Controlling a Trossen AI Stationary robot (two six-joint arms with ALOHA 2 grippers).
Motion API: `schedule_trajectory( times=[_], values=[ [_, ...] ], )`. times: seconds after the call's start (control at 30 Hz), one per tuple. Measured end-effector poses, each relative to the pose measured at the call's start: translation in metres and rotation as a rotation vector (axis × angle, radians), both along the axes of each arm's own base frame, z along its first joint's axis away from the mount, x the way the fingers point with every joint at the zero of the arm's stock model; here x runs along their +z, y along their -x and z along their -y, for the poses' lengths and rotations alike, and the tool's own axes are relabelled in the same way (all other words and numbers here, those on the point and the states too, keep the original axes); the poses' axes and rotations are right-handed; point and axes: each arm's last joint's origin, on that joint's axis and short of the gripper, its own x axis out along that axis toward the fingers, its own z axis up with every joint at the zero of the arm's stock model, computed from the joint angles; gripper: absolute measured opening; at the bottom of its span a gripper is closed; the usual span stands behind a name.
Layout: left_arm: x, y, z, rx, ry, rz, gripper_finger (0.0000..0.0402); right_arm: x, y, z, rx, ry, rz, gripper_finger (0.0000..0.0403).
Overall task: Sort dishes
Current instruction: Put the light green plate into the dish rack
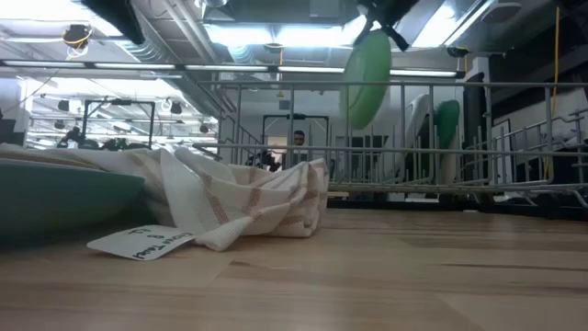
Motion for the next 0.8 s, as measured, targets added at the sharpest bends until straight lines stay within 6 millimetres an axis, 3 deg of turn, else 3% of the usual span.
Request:
schedule_trajectory(
  times=[0.23,0.43,0.8],
  values=[
    [-0.015,-0.003,0.001,0.005,-0.003,-0.011,0.0123,-0.010,0.008,-0.001,-0.144,-0.090,-0.095,0.0036],
    [-0.019,-0.007,0.003,-0.008,0.000,0.006,0.0123,-0.011,0.004,-0.005,-0.157,-0.119,-0.083,0.0036],
    [-0.019,-0.008,0.003,-0.012,0.001,0.011,0.0123,-0.031,-0.038,-0.002,-0.078,-0.139,-0.070,0.0037]
  ],
)
